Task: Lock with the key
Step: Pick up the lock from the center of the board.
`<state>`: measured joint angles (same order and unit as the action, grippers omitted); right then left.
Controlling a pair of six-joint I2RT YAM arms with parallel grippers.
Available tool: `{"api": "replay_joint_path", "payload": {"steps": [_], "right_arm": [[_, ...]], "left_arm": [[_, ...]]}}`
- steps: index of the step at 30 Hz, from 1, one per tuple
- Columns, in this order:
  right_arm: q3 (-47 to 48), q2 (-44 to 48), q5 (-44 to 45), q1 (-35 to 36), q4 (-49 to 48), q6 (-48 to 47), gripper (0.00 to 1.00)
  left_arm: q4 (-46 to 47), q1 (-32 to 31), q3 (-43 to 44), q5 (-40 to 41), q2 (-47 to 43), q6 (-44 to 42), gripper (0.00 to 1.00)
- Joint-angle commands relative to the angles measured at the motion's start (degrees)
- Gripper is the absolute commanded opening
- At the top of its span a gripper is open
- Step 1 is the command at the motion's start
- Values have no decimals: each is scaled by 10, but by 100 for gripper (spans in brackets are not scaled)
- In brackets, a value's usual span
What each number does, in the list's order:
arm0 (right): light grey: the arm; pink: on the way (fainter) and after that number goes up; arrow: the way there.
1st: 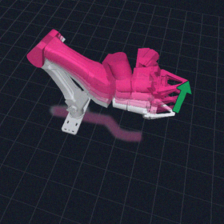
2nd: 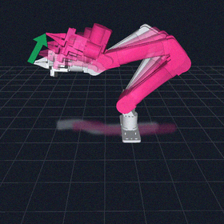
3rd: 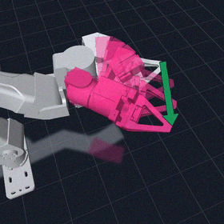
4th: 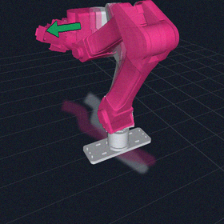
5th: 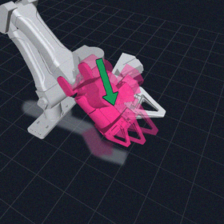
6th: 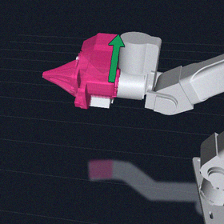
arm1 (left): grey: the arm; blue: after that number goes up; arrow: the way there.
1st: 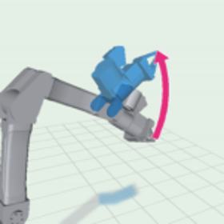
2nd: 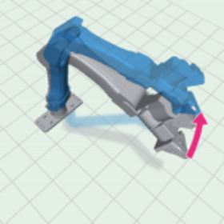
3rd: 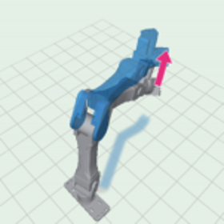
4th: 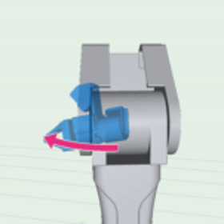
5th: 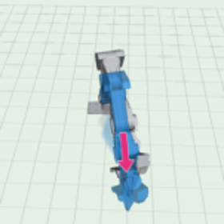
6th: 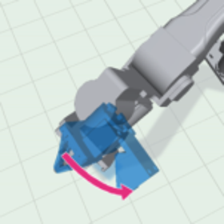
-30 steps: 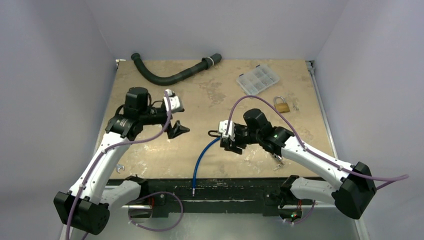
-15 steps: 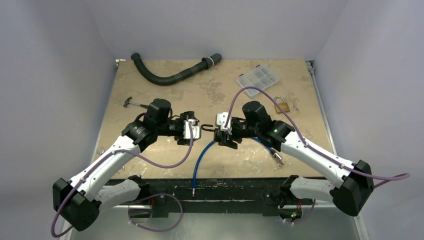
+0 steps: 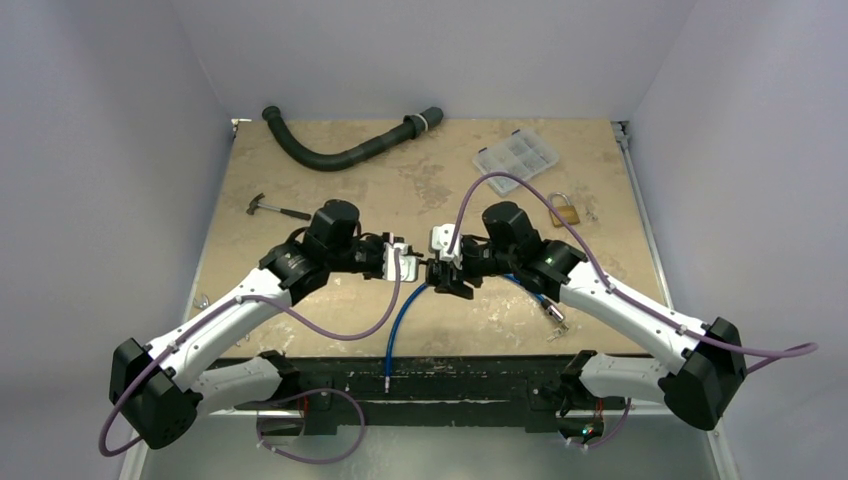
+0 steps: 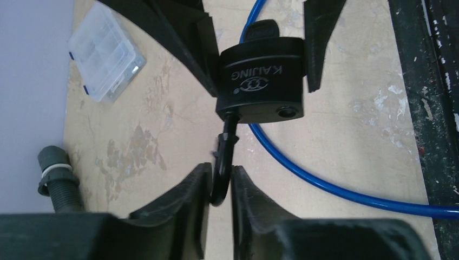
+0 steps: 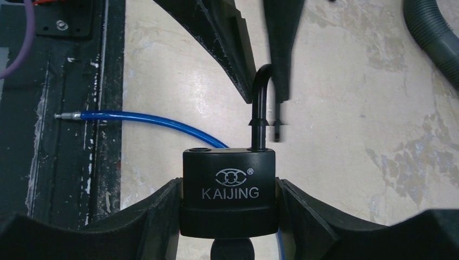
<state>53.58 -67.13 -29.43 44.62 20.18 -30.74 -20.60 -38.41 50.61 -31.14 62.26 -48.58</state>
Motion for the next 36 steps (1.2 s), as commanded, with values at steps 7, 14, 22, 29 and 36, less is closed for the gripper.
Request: {"api": "replay_joint_path", "payload": {"steps": [7, 14, 22, 29, 36], "right_arm": [[33, 24, -9, 3, -58, 64, 83], [44, 45, 49, 3, -76, 131, 99], [51, 65, 23, 3, -81, 192, 99], [52, 84, -5, 3, -61, 200, 99], [45, 76, 19, 3, -49, 216, 99]], "left_arm": [[52, -5, 16, 42, 4, 89, 0], [39, 2, 2, 30, -37, 136, 0], [-11, 15, 42, -16, -41, 166, 0], [-73, 21, 98, -51, -39, 159, 0], [-155, 22, 177, -86, -20, 139, 0]]}}
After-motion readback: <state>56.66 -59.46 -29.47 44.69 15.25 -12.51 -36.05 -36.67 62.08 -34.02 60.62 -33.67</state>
